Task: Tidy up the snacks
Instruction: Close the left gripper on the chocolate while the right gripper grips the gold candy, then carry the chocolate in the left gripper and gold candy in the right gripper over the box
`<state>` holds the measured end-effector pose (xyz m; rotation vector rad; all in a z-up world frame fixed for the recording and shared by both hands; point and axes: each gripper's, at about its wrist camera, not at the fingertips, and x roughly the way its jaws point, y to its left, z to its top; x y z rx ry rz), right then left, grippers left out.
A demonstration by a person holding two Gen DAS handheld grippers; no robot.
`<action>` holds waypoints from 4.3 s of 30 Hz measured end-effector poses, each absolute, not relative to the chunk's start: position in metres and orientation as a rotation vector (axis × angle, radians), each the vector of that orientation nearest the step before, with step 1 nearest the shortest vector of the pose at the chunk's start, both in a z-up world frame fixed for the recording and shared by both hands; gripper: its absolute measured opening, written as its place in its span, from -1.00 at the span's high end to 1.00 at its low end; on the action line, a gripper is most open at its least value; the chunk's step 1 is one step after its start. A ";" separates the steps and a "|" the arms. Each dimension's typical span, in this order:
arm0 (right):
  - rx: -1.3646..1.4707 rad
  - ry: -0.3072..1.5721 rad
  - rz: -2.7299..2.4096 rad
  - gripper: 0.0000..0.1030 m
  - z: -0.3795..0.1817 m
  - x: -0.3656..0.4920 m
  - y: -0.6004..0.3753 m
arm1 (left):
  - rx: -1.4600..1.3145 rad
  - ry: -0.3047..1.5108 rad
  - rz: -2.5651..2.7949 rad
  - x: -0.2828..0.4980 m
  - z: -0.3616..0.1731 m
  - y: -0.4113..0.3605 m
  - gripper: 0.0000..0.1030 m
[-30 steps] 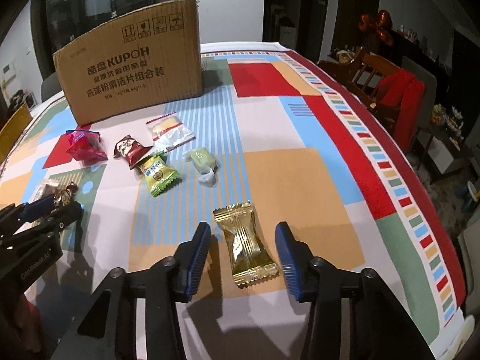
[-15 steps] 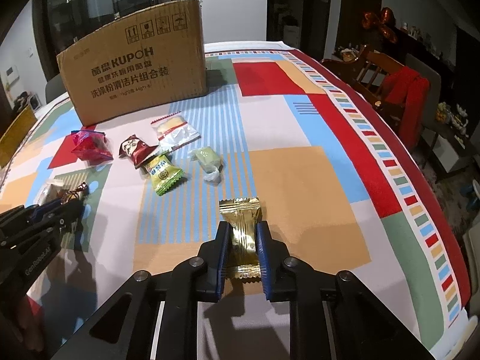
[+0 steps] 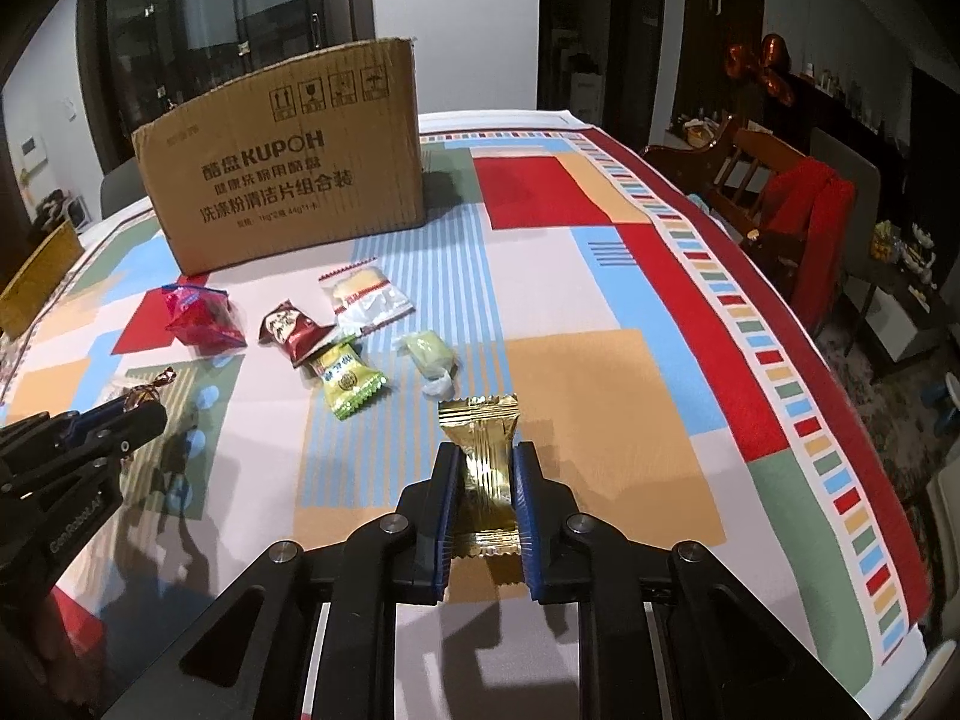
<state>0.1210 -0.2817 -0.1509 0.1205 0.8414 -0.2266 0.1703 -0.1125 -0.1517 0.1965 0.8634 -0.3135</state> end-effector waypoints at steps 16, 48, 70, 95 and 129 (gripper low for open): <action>0.110 0.786 -0.203 0.62 -0.129 0.129 -0.276 | 0.172 0.828 -0.286 0.168 -0.128 -0.103 0.63; 0.070 0.692 -0.142 0.63 -0.080 0.160 -0.261 | 0.109 0.762 -0.242 0.181 -0.084 -0.082 0.63; 0.042 0.593 -0.098 0.63 -0.043 0.191 -0.253 | 0.100 0.687 -0.230 0.205 -0.043 -0.076 0.63; 0.017 0.527 -0.067 0.63 -0.010 0.229 -0.250 | 0.108 0.605 -0.253 0.243 0.002 -0.088 0.63; -0.003 0.510 -0.066 0.63 0.005 0.284 -0.244 | 0.085 0.577 -0.254 0.299 0.013 -0.095 0.63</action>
